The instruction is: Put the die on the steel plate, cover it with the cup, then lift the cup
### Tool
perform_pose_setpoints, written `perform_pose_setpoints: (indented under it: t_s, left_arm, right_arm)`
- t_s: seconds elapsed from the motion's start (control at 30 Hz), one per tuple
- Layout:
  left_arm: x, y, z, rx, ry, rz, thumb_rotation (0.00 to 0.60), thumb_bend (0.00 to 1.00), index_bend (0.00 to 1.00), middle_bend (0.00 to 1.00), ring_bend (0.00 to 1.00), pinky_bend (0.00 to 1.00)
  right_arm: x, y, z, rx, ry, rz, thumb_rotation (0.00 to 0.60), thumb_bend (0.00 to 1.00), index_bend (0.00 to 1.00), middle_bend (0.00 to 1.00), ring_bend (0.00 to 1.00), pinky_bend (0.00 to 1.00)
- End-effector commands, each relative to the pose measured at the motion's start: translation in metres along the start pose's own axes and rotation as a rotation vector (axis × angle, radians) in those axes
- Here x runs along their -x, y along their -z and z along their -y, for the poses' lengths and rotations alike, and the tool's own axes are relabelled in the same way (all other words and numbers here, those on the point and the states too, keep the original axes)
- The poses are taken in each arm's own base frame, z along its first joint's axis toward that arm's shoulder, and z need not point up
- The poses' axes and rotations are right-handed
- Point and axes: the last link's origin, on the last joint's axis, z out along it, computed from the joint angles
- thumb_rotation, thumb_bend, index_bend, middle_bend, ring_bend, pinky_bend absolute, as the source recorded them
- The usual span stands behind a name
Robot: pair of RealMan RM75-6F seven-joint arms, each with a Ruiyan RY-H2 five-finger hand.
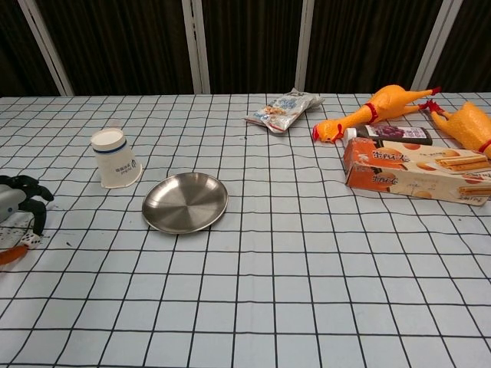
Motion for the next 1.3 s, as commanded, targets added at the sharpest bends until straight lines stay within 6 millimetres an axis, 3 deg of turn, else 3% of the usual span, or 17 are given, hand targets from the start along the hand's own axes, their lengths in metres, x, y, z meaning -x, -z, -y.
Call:
perform_pose_setpoints:
  t_s: [0.03,1.13,1.3]
  left_arm:
    - [0.000,0.000,0.001,0.000,0.003,-0.002,0.600,0.51,0.46,0.14,0.06,0.10]
    - [0.000,-0.001,-0.002,0.008,0.028,-0.014,0.600,0.55,0.49,0.16,0.06,0.10]
    - [-0.008,-0.002,-0.012,0.051,0.087,-0.033,0.600,0.55,0.49,0.16,0.06,0.10]
  right_arm:
    - [0.000,0.000,0.000,0.002,0.001,0.000,0.600,0.26,0.12,0.11,0.08,0.00]
    - [0.002,0.000,0.002,0.000,-0.001,0.015,0.600,0.26,0.12,0.11,0.08,0.00]
    - [0.003,0.000,0.003,-0.003,0.002,0.020,0.600,0.26,0.12,0.11,0.08,0.00]
